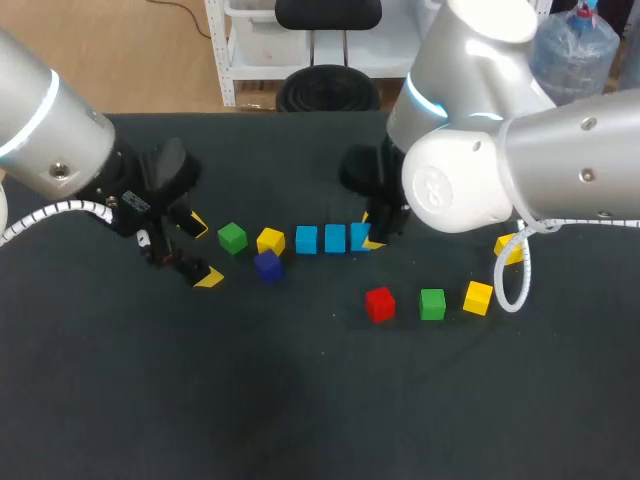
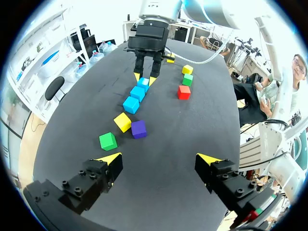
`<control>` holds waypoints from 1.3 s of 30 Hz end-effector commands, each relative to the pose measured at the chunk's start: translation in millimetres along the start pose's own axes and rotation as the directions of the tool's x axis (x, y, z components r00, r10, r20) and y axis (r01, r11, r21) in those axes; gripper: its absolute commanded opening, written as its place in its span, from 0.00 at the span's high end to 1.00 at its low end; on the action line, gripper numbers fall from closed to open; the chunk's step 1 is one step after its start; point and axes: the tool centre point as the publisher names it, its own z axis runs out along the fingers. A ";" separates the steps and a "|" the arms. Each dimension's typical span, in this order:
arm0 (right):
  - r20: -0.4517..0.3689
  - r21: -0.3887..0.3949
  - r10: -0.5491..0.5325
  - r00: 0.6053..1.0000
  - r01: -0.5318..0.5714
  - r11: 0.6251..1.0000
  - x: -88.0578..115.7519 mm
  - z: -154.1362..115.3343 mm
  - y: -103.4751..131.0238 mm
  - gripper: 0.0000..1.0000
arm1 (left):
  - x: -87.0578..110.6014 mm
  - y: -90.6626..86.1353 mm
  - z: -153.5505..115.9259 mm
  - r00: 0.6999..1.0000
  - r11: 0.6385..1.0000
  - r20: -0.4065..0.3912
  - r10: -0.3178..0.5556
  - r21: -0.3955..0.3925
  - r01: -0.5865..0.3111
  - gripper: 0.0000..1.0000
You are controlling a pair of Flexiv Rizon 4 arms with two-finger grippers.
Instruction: Place the blue cubes, place green cubes on the blue cubes, place the yellow cubes on the green cubes, then place the red cubes on the yellow cubes, and place purple cube on the red cubes.
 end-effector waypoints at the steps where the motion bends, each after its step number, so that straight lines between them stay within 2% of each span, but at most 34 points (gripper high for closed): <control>1: 0.002 -0.008 -0.003 1.000 0.003 1.000 -0.9 0.6 -0.1 1.00 | 0.3 1.3 0.1 1.000 1.000 0.001 0.001 0.003 -0.001 0.00; 39: 0.006 -0.022 0.014 1.000 -0.013 1.000 5.3 -2.2 3.8 1.00 | 0.3 1.3 0.1 1.000 1.000 0.001 0.001 0.003 -0.001 0.00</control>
